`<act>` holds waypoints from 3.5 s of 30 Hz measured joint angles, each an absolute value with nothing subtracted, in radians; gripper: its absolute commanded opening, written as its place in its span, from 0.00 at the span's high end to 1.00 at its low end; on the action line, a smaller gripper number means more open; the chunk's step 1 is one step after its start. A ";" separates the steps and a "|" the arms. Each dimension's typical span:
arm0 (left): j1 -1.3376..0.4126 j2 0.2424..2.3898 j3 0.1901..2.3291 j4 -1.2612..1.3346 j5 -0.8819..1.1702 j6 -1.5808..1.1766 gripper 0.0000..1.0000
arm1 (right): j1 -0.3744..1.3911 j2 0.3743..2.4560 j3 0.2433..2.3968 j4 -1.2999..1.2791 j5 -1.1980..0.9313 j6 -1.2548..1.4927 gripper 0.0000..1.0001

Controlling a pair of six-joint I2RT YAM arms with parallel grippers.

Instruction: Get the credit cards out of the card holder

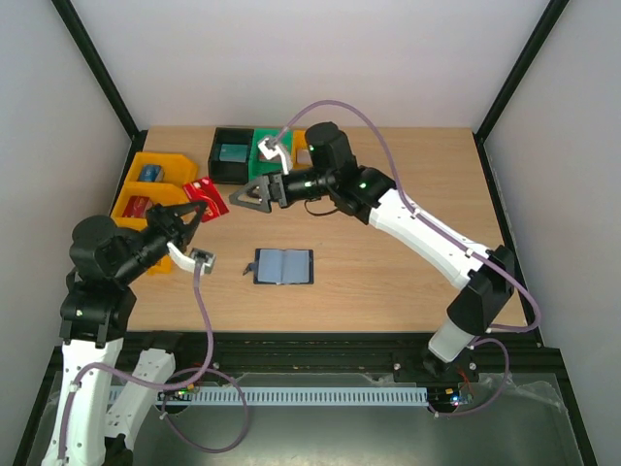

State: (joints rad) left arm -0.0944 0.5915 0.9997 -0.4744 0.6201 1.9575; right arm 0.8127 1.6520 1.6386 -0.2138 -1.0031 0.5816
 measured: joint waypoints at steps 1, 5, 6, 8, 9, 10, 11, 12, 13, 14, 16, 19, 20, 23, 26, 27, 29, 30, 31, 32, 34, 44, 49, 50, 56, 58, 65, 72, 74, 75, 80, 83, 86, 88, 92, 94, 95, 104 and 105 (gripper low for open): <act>-0.094 0.591 0.997 -0.461 0.573 1.902 0.98 | 0.799 1.649 1.639 -0.239 -0.960 0.572 0.01; -0.093 0.625 0.993 -0.443 0.304 1.685 0.98 | 0.727 1.617 1.625 -0.327 -0.744 0.526 0.01; -0.093 0.647 0.993 -0.448 0.239 1.637 0.98 | 0.712 1.607 1.618 -0.346 -0.691 0.516 0.01; -0.092 0.731 0.996 -0.471 0.079 1.522 0.98 | 0.686 1.583 1.601 -0.382 -0.587 0.494 0.01; -0.088 0.792 1.005 -0.498 0.002 1.458 0.98 | 0.677 1.569 1.585 -0.383 -0.545 0.482 0.01; -0.083 0.870 1.028 -0.542 -0.068 1.388 0.98 | 0.670 1.550 1.563 -0.387 -0.511 0.473 0.02; -0.073 0.960 1.056 -0.578 -0.129 1.312 0.98 | 0.661 1.531 1.540 -0.394 -0.482 0.464 0.01; -0.060 1.063 1.101 -0.625 -0.188 1.222 0.98 | 0.651 1.516 1.521 -0.398 -0.462 0.455 0.01; -0.047 1.154 1.136 -0.649 -0.231 1.143 0.98 | 0.641 1.504 1.506 -0.399 -0.446 0.447 0.01; -0.035 1.240 1.176 -0.679 -0.268 1.065 0.98 | 0.629 1.496 1.492 -0.399 -0.435 0.439 0.01; -0.010 1.396 1.265 -0.727 -0.329 0.918 0.98 | 0.601 1.486 1.468 -0.400 -0.418 0.423 0.01; 0.014 1.566 1.382 -0.754 -0.382 0.747 0.98 | 0.562 1.488 1.437 -0.401 -0.402 0.393 0.01; 0.020 1.620 1.427 -0.764 -0.403 0.702 0.98 | 0.552 1.489 1.430 -0.403 -0.397 0.385 0.01; 0.031 1.783 1.546 -0.772 -0.474 0.595 0.98 | 0.534 1.501 1.421 -0.411 -0.380 0.363 0.01; 0.045 1.919 1.635 -0.800 -0.542 0.518 0.98 | 0.525 1.515 1.410 -0.412 -0.377 0.346 0.01; 0.048 1.958 1.654 -0.809 -0.563 0.489 0.98 | 0.522 1.520 1.407 -0.415 -0.375 0.342 0.01; 0.053 1.995 1.660 -0.823 -0.601 0.445 0.98 | 0.519 1.530 1.402 -0.418 -0.373 0.335 0.01; 0.056 2.005 1.660 -0.834 -0.620 0.428 0.98 | 0.518 1.535 1.401 -0.418 -0.371 0.332 0.01; 0.056 2.009 1.660 -0.844 -0.645 0.406 0.98 | 0.517 1.540 1.401 -0.419 -0.369 0.329 0.01; 0.056 2.009 1.660 -0.849 -0.667 0.391 0.98 | 0.517 1.546 1.401 -0.421 -0.367 0.326 0.01; 0.056 2.009 1.665 -0.859 -0.709 0.365 0.98 | 0.517 1.561 1.403 -0.424 -0.365 0.322 0.01; 0.065 2.097 1.685 -0.858 -0.835 0.317 0.98 | 0.516 1.683 1.487 -0.500 -0.364 0.327 0.01; 0.096 2.156 1.707 -0.857 -0.854 0.319 0.98 | 0.516 1.695 1.538 -0.531 -0.363 0.336 0.01; 0.102 2.156 1.709 -0.855 -0.859 0.322 0.98 | 0.516 1.695 1.545 -0.534 -0.363 0.337 0.02; 0.122 2.156 1.714 -0.810 -0.853 0.359 0.98 | 0.516 1.695 1.550 -0.550 -0.353 0.336 0.01; 0.123 2.156 1.713 -0.804 -0.850 0.363 0.98 | 0.516 1.695 1.550 -0.554 -0.348 0.334 0.01; 0.123 2.164 1.724 -0.820 -0.834 0.347 0.98 | 0.516 1.694 1.550 -0.561 -0.337 0.325 0.01; 0.124 2.175 1.739 -0.878 -0.822 0.283 0.98 | 0.516 1.694 1.550 -0.565 -0.332 0.320 0.01; 0.124 2.177 1.737 -0.892 -0.814 0.276 0.98 | 0.516 1.692 1.550 -0.565 -0.332 0.320 0.01; 0.124 2.178 1.737 -0.901 -0.812 0.271 0.98 | 0.516 1.691 1.550 -0.566 -0.332 0.320 0.02; 0.123 2.181 1.734 -0.908 -0.817 0.260 0.98 | 0.516 1.686 1.550 -0.566 -0.331 0.319 0.02; 0.123 2.199 1.750 -0.918 -0.838 0.259 0.98 | 0.516 1.683 1.550 -0.566 -0.331 0.317 0.01; 0.125 2.244 1.787 -0.919 -0.859 0.256 0.98 | 0.516 1.681 1.550 -0.566 -0.329 0.316 0.01; 0.126 2.268 1.794 -0.919 -0.876 0.255 0.98 | 0.516 1.679 1.550 -0.566 -0.327 0.313 0.02; 0.125 2.280 1.797 -0.906 -0.916 0.248 0.74 | 0.516 1.668 1.549 -0.566 -0.323 0.312 0.01; 0.125 2.280 1.797 -0.905 -0.921 0.250 0.58 | 0.516 1.662 1.549 -0.566 -0.322 0.311 0.02; 0.125 2.280 1.797 -0.905 -0.921 0.252 0.54 | 0.516 1.660 1.549 -0.566 -0.322 0.311 0.01; 0.121 2.273 1.798 -0.900 -0.908 0.273 0.41 | 0.516 1.658 1.549 -0.566 -0.323 0.309 0.01; 0.121 2.271 1.802 -0.903 -0.897 0.278 0.40 | 0.516 1.658 1.549 -0.566 -0.323 0.309 0.02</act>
State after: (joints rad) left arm 0.1207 2.2711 1.8019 -0.9031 -0.8967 0.2775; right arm 0.5163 1.6585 1.5494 -0.5659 -0.3225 0.3088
